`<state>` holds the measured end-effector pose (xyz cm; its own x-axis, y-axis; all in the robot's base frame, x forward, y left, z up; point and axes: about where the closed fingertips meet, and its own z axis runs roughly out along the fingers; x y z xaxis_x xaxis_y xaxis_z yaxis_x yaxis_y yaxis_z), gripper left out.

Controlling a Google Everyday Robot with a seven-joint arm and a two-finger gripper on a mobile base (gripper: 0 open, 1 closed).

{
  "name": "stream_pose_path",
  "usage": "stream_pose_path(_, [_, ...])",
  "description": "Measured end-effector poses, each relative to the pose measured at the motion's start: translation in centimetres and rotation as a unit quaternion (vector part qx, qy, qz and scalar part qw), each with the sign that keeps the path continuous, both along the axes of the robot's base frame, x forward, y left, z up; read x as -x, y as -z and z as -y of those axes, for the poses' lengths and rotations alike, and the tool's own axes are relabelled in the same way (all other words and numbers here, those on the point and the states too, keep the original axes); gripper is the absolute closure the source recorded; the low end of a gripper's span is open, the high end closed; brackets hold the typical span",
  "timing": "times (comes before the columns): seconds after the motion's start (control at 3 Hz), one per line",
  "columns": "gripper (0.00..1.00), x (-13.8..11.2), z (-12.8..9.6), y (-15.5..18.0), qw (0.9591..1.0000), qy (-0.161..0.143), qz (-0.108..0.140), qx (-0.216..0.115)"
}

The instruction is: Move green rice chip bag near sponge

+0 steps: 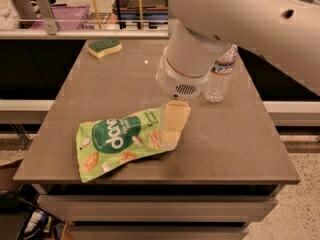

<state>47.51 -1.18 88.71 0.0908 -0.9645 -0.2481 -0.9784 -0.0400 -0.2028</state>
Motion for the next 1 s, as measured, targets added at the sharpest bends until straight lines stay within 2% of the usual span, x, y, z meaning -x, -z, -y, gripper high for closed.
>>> stream_pose_path(0.33, [0.0, 0.5, -2.4, 1.0, 1.0, -0.001, 0.005, -0.001])
stream_pose_path(1.0, [0.0, 0.4, -6.3, 5.0, 0.9991, 0.001, 0.005, 0.043])
